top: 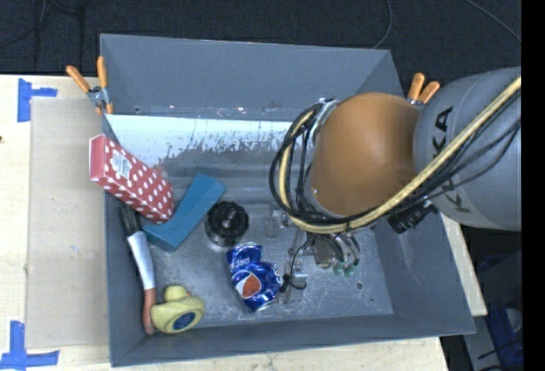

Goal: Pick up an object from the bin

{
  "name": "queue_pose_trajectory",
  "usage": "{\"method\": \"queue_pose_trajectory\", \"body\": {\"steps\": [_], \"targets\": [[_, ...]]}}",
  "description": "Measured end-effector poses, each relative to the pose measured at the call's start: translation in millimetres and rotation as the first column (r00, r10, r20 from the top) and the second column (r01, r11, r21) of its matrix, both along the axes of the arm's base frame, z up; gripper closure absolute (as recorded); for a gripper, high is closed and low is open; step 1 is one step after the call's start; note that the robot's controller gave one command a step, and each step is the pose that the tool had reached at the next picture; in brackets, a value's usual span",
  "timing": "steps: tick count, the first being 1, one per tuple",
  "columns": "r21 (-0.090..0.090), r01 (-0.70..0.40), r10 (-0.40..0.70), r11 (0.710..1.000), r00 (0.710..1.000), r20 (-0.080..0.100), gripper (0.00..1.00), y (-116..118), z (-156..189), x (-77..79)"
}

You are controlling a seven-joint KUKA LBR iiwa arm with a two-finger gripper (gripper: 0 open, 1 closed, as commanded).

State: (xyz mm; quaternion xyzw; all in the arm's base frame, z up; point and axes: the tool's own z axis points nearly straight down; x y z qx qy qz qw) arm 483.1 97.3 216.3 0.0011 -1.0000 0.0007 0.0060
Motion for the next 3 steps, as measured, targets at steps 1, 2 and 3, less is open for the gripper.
{"method": "queue_pose_trajectory", "body": {"steps": [1, 2, 3], "targets": [[0.001, 0.004, -0.004, 1.000, 1.000, 0.009, 0.00, -1, 4, 1.8], [0.002, -0.119, 0.119, 0.993, 0.993, 0.006, 0.00, -2, -57, -4.7], [0.002, -0.151, 0.151, 0.988, 0.988, 0.001, 0.00, -2, -103, -6.9]]}}
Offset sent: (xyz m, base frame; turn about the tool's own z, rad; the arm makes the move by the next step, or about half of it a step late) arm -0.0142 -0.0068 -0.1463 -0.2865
